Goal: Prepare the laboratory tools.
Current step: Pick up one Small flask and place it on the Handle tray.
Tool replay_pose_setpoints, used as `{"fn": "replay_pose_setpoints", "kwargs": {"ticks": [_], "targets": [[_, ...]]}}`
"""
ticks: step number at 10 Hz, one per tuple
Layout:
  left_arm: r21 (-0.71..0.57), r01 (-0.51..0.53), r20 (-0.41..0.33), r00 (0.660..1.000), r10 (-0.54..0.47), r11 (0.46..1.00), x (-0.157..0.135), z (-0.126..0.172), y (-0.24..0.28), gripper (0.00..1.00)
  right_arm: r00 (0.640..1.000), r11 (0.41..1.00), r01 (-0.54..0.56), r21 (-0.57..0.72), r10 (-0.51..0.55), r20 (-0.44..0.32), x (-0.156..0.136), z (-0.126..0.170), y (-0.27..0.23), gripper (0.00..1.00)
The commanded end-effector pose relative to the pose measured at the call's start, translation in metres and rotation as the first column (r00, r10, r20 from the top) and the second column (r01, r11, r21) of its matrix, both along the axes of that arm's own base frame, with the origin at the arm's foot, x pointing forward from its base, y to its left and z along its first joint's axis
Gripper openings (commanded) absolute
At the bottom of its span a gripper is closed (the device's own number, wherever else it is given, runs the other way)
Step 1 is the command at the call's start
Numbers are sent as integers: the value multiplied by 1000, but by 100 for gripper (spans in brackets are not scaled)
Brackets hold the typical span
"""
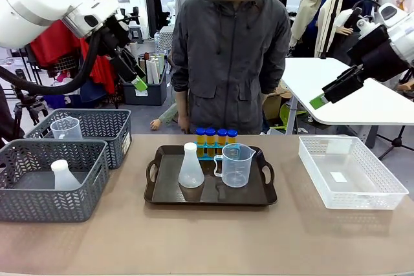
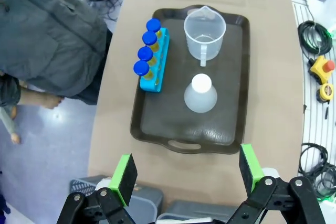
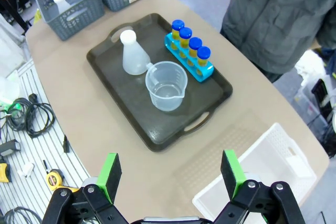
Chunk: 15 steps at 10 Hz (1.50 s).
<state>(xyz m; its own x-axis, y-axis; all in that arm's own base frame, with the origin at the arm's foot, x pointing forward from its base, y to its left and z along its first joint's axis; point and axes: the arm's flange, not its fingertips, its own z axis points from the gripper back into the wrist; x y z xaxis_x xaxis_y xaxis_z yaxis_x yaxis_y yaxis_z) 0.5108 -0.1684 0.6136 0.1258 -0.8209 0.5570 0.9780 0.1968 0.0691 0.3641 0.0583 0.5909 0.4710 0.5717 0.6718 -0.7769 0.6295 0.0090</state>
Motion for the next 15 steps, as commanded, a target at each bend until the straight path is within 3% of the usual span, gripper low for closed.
{"fn": "replay_pose_setpoints", "kwargs": {"ticks": [1, 15], "targets": [[1, 6, -8, 1000, -6, 1000, 1, 0, 0, 100, 1000, 1000, -8, 25, 8, -2, 1, 1, 1, 100], [1, 6, -8, 1000, -6, 1000, 1, 0, 0, 100, 1000, 1000, -8, 25, 8, -2, 1, 1, 1, 100]]}}
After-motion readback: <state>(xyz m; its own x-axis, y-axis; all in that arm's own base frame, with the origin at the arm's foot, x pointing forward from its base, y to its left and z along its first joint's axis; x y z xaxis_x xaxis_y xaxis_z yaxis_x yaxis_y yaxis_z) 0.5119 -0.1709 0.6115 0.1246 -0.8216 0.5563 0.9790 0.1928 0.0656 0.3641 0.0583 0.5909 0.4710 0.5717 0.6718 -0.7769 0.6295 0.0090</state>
